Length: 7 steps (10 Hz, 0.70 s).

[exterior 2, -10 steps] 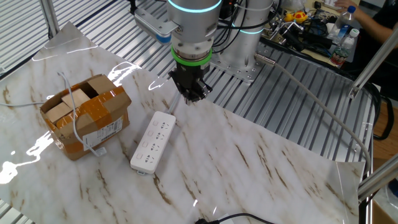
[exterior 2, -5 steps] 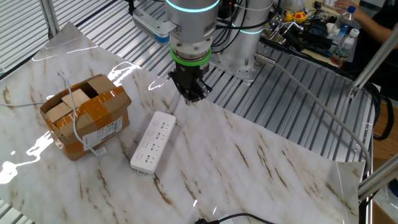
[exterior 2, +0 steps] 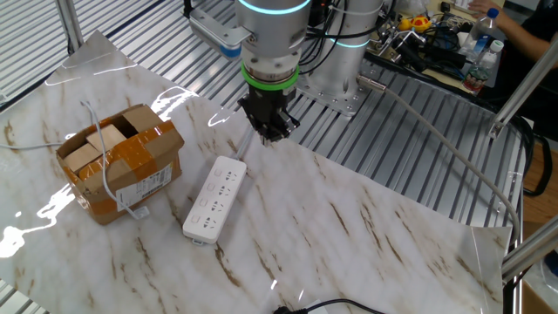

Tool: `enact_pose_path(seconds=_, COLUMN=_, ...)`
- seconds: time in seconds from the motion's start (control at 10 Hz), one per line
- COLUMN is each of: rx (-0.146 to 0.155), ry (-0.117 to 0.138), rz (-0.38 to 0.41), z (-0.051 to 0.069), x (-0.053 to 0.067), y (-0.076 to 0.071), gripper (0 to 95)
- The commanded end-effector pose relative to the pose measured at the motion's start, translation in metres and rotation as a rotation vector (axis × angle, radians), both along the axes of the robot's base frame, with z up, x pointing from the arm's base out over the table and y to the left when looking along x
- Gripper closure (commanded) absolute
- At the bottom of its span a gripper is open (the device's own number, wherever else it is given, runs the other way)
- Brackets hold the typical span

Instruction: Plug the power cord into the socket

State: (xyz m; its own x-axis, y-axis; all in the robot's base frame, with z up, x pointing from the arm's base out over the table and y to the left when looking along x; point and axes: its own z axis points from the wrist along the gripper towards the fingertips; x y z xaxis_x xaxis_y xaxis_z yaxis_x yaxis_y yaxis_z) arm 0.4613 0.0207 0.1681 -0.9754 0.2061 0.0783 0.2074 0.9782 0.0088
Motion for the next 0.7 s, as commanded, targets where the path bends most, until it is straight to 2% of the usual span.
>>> enact_pose_path(seconds=0.1, rx=-0.001, ry=0.0, rz=0.0, z=-0.0003, x=0.0, y=-0.0002, gripper=95.0)
enact_pose_path(seconds=0.2, rx=0.006, ry=0.0, rz=0.0, z=-0.0002, x=-0.0001, y=-0.0001, gripper=95.0)
enact_pose_path(seconds=0.3, rx=-0.007, ry=0.0, rz=0.0, z=0.0, x=-0.0005, y=0.0002, gripper=95.0)
enact_pose_path(seconds=0.7, rx=-0.024, ry=0.0, rz=0.0, z=-0.0001, x=-0.0049, y=0.0, gripper=95.0)
